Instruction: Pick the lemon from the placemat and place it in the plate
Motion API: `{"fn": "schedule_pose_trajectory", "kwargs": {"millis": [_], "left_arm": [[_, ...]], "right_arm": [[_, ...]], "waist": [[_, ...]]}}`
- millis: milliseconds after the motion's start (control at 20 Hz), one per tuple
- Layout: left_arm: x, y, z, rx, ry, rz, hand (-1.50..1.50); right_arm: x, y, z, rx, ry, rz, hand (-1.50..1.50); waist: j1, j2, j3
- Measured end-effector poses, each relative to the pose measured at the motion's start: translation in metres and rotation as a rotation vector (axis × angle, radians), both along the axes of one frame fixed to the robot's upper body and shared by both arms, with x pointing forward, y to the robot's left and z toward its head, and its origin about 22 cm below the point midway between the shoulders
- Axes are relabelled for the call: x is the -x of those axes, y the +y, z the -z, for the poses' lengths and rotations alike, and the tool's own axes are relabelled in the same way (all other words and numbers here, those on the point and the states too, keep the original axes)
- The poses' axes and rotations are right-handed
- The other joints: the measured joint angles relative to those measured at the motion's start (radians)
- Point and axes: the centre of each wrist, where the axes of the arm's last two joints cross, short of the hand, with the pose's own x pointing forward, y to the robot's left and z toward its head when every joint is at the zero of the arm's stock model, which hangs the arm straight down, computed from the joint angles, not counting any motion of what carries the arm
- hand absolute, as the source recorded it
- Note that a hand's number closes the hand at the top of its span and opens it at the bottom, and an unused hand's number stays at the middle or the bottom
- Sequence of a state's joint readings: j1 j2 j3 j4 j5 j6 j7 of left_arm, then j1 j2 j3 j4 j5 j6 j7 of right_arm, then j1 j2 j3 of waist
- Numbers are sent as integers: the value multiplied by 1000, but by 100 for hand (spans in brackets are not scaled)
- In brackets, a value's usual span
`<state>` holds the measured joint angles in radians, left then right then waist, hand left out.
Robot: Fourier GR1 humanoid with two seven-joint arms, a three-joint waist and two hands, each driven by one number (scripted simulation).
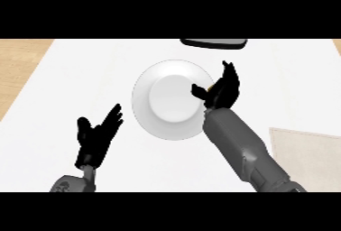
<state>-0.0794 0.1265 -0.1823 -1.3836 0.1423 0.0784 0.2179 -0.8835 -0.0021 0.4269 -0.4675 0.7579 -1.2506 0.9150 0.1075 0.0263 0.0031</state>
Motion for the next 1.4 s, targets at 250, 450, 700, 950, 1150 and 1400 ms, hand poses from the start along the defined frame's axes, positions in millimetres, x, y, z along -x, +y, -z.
{"fn": "schedule_pose_trajectory", "kwargs": {"millis": [250, 450, 700, 950, 1150, 1400], "left_arm": [[3, 5, 3, 0, 6, -21, 0], [5, 15, 3, 4, 17, -50, 0], [11, 22, 5, 6, 20, -70, 0], [18, 28, 7, 3, 28, -95, 0], [20, 31, 10, 1, 28, -105, 0], [22, 25, 6, 4, 33, -109, 0]], "right_arm": [[6, 7, -7, -43, -148, -36, -150], [15, 11, -10, -119, -212, -37, -150], [51, 22, -5, -231, -265, -97, -150], [104, 35, 8, -302, -277, -202, -150], [143, 43, 22, -324, -258, -265, -150], [178, 46, 38, -316, -206, -308, -150]], "waist": [[-21, -5, 0], [-45, -13, -1], [-69, -19, -1], [-89, -24, -2], [-98, -25, -2], [-104, -27, -3]]}}
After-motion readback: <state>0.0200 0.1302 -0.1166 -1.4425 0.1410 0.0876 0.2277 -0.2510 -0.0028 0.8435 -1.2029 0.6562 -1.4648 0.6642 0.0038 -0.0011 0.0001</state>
